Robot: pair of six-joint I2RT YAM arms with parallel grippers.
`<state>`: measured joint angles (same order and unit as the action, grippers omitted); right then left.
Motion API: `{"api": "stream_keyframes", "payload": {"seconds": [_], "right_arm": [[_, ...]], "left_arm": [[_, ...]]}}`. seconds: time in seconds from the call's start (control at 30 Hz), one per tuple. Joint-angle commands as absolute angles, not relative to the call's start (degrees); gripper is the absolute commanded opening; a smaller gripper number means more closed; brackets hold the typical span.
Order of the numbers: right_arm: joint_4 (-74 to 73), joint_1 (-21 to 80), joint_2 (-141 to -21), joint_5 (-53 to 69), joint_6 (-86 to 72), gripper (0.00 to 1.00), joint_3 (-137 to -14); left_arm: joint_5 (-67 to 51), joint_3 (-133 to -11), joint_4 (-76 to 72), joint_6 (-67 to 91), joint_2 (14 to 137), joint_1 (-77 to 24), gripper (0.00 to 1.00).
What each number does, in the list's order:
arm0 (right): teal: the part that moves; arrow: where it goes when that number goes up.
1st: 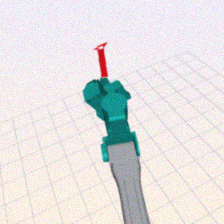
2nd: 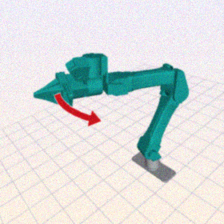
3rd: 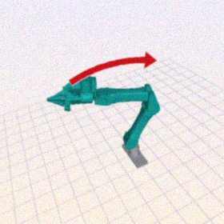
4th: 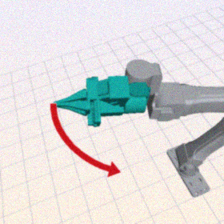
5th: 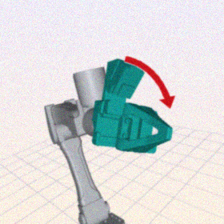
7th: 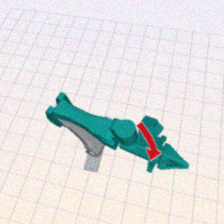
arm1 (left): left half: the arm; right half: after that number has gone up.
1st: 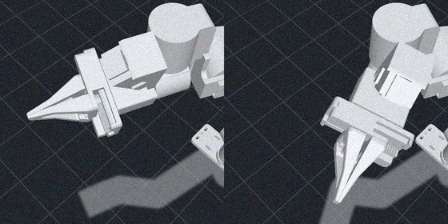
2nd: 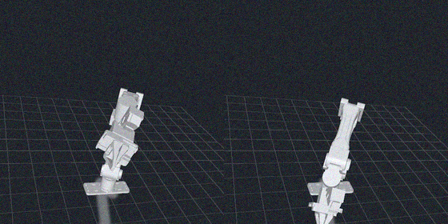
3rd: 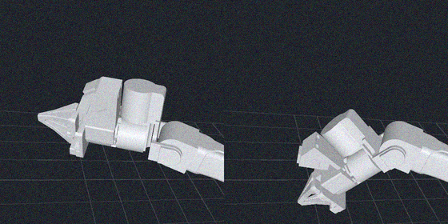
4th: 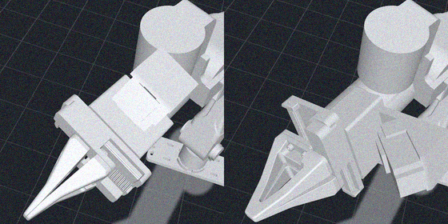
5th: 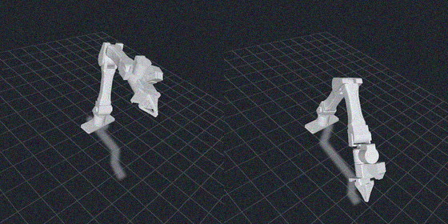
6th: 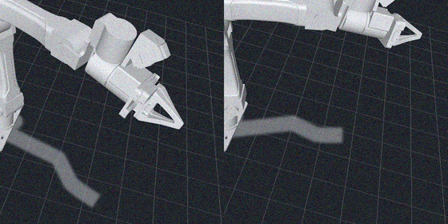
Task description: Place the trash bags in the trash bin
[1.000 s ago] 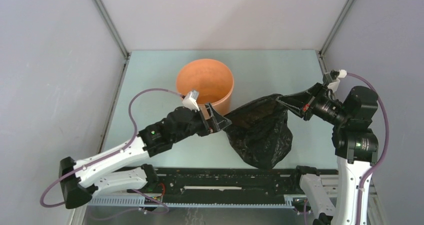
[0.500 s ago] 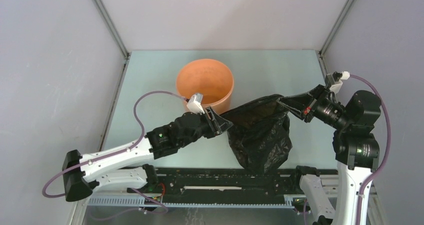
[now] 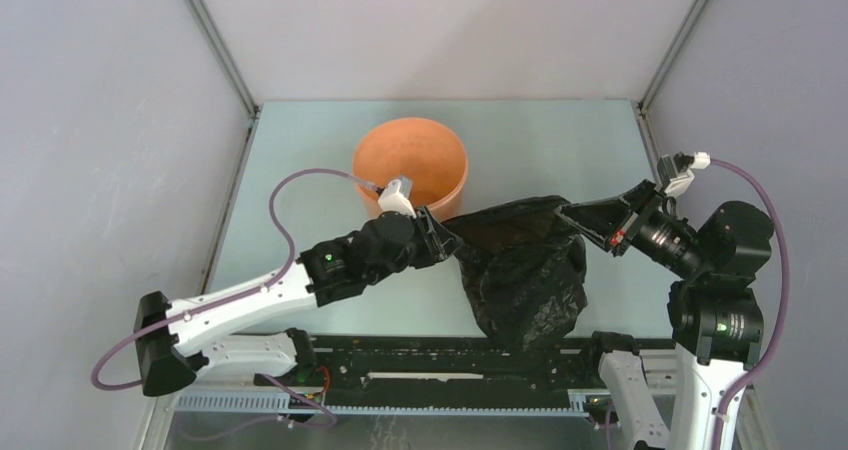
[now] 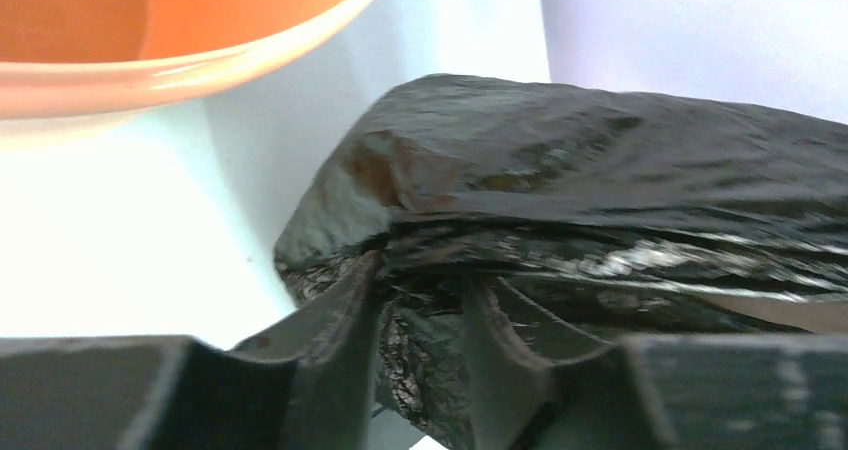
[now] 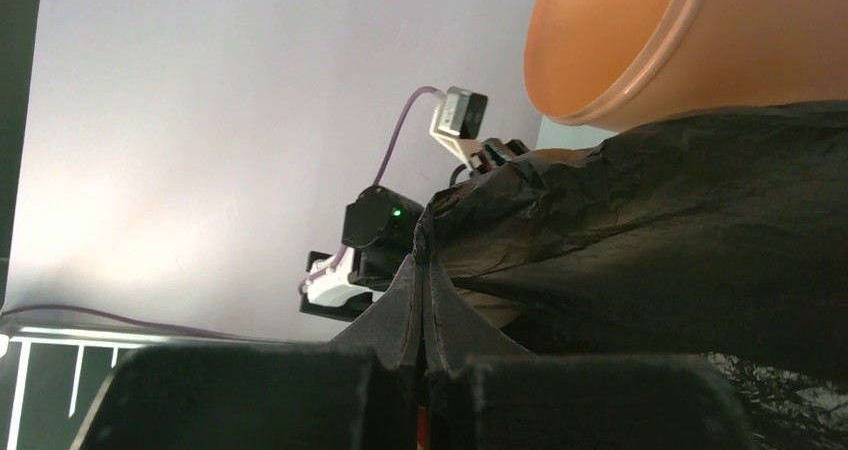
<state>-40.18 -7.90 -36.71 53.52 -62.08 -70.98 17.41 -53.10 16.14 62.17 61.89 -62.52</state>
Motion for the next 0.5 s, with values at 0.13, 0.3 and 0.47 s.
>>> {"api": "stream_keyframes", "payload": {"seconds": [0.13, 0.3, 0.47], "right_arm": [[-30.52, -8.26, -35.68, 56.83, -62.49, 0.00, -71.42], [-5.31, -8.26, -35.78, 57.28, -76.12, 0.00, -71.37], [15.59, -7.84, -40.28, 53.47, -91.51, 0.00, -75.96]], "left_arm": [[20.10, -66.42, 25.51, 54.11, 62.22, -61.52, 0.18], [16.95, -77.29, 26.52, 42.93, 58.20, -61.55, 0.00], [14.10, -90.00, 25.59, 32.67, 55.65, -61.52, 0.00]]}}
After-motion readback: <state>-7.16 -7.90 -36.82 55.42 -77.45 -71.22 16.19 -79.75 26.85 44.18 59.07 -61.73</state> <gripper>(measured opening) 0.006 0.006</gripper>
